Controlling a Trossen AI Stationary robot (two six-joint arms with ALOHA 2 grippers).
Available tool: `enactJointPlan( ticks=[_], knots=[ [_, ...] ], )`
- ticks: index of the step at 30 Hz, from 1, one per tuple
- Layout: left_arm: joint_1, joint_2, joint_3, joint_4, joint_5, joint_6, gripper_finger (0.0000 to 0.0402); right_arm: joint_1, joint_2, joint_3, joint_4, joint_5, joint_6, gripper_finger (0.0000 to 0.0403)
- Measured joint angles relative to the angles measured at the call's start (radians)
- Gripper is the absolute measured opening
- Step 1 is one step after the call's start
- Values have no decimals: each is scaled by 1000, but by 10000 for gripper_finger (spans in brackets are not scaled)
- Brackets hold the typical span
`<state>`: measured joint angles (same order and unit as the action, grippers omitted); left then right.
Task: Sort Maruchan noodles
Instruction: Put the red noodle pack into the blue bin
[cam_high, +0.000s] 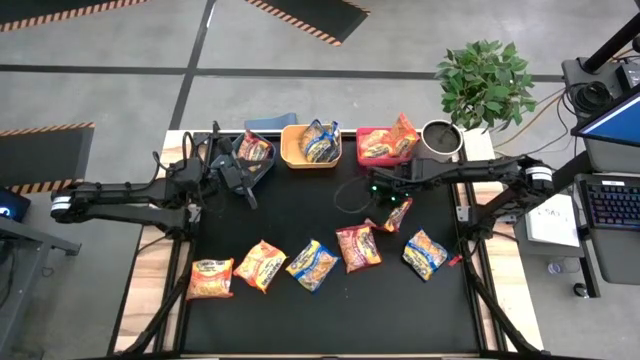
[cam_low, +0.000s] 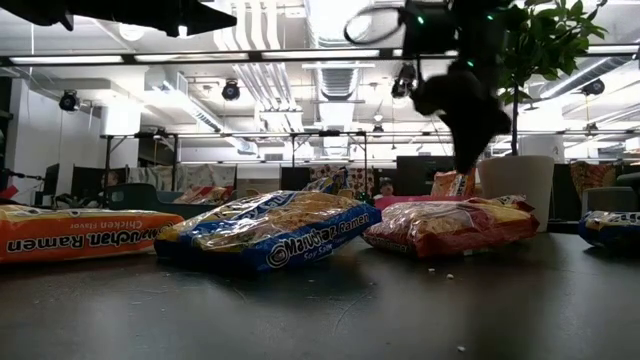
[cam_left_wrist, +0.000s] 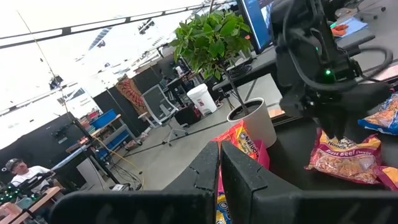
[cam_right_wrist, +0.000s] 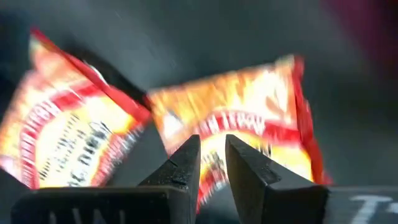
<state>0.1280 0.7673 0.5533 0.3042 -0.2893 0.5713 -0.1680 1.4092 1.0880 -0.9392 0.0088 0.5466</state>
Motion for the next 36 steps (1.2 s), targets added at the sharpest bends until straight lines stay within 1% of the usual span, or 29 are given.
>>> enactJointPlan(
  ticks=[9, 17, 20, 22, 24, 26, 28, 29, 32, 36],
  knots=[
    [0, 0, 0, 0, 0, 0, 0, 0, -1, -114, -29, -121, 135, 63],
    [0, 0, 0, -6, 0, 0, 0, 0, 14, -181, -1, -116, 151, 63],
    [0, 0, 0, -6, 0, 0, 0, 0, 14, -197, 106, -114, 151, 63],
    [0, 0, 0, -6, 0, 0, 0, 0, 14, -210, 218, -113, 149, 63],
    [0, 0, 0, -6, 0, 0, 0, -3, 25, -227, 418, -88, 127, 63],
    [0, 0, 0, -6, 0, 0, 0, -2, 38, -240, 638, -37, 81, 63],
    [0, 0, 0, -6, 0, -1, 0, -3, 48, -240, 828, -41, 17, 63],
    [0, 0, 0, -6, 0, -5, 0, -2, 48, -236, 880, -61, -23, 63],
    [0, 0, 0, -8, 0, -27, 0, 11, 26, -223, 958, -139, -157, 63],
    [0, 0, 0, -9, 0, -38, 0, 21, -18, -223, 982, -133, -274, 63]
  ],
)
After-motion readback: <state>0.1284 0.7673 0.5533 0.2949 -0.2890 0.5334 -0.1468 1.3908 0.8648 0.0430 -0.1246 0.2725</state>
